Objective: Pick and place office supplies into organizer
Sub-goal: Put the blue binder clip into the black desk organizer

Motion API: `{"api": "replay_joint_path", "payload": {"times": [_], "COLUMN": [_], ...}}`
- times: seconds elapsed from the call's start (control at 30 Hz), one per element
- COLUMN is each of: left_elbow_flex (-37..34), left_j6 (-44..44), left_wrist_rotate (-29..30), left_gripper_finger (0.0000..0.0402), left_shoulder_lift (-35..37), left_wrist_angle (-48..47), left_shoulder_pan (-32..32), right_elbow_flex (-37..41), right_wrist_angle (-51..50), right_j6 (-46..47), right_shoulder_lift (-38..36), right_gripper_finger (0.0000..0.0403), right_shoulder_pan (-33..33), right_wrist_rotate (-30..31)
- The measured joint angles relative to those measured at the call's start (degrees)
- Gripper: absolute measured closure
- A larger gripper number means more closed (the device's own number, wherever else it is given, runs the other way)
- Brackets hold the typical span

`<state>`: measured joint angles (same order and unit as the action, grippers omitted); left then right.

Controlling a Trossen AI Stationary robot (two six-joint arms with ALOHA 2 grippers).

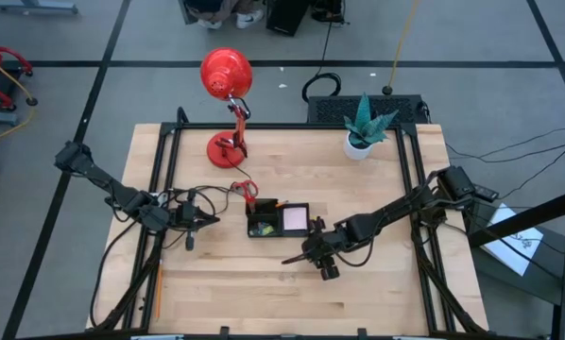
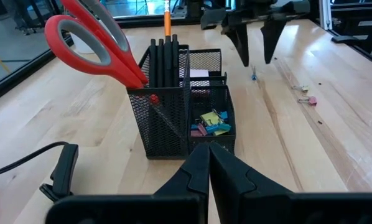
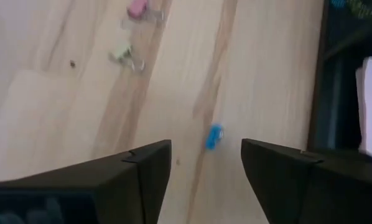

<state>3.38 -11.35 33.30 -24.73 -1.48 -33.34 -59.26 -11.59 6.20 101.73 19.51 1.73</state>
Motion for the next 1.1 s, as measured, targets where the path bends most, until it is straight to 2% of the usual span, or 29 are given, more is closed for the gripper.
{"api": "replay_joint_path", "payload": {"times": [0.1, 0.73, 0.87, 1.1], "left_elbow_flex": [0.00, 0.00, 0.00, 0.00], "left_j6": [0.00, 0.28, 0.24, 0.08], "left_wrist_rotate": [0.00, 0.00, 0.00, 0.02], "left_gripper_finger": [0.0382, 0.0382, 0.0382, 0.0382], "left_shoulder_lift": [-0.02, -0.02, -0.02, -0.02], "left_wrist_angle": [-0.02, -0.13, -0.17, -0.20], "left_shoulder_pan": [-0.01, -0.02, -0.01, -0.02], "right_elbow_flex": [1.57, 1.90, 1.90, 1.96], "right_wrist_angle": [3.98, 7.28, 6.51, 6.63], "right_j6": [0.22, 4.00, 3.53, 1.92], "right_shoulder_lift": [0.00, 4.81, 4.87, 4.98], "right_gripper_finger": [0.0223, 0.0246, 0.0275, 0.0367], "right_shoulder_pan": [-0.14, -0.39, -0.39, -0.42], "right_wrist_rotate": [0.32, 1.29, 1.19, 1.22]}}
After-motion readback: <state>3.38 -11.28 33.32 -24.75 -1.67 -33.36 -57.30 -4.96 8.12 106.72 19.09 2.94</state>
